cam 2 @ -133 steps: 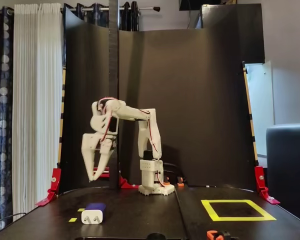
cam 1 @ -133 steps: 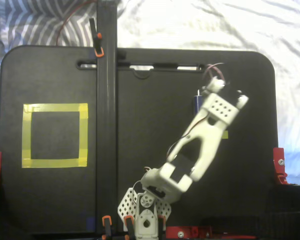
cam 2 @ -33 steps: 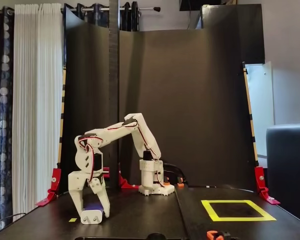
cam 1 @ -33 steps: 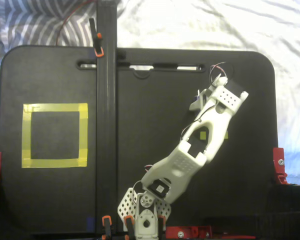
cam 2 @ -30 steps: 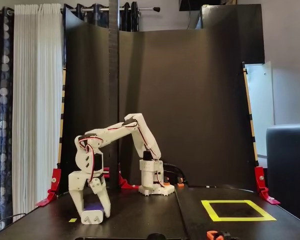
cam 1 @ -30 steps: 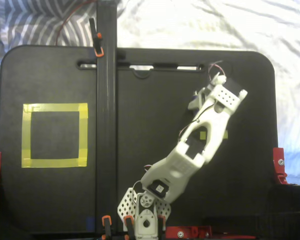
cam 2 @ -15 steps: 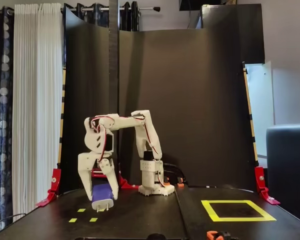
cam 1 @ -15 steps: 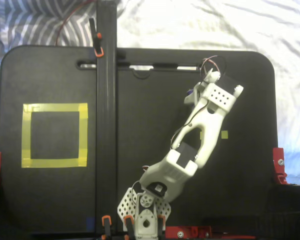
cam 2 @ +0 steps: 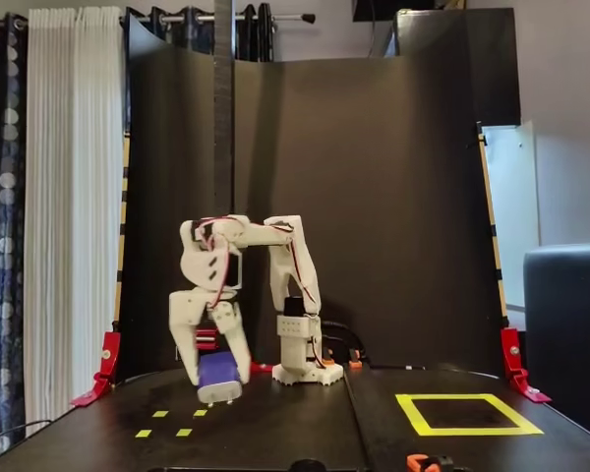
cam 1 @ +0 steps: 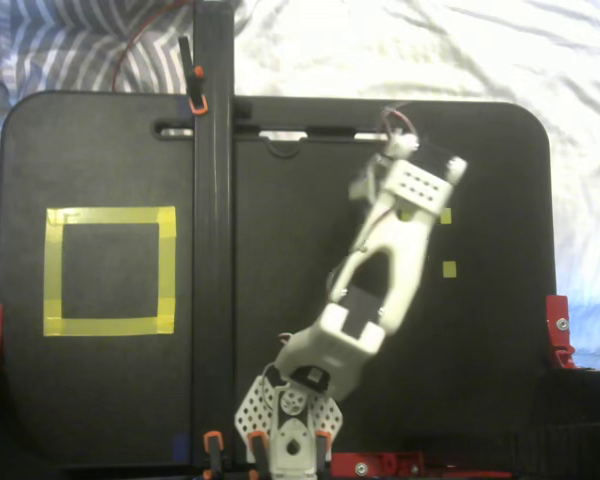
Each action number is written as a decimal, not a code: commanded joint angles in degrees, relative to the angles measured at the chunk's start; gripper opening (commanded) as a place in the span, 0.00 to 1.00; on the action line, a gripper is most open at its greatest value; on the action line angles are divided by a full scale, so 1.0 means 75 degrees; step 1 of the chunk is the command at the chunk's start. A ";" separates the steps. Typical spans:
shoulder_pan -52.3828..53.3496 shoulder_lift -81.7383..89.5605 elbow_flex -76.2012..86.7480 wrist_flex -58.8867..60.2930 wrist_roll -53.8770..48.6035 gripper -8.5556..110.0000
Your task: Grasp a block and put it in the designated area.
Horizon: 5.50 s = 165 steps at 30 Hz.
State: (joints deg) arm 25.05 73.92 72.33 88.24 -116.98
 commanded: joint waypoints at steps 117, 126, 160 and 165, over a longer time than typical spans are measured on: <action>-0.9832 -0.0480 0.2707 -0.2766 0.9105 0.39; -0.9855 -0.0422 0.2695 -0.2672 0.9094 0.42; -0.9469 0.2098 0.2602 -0.1582 0.9035 0.41; -0.9398 0.2098 0.2473 -0.1535 0.9059 0.34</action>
State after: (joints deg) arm -46.05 86.92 93.25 76.64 -48.96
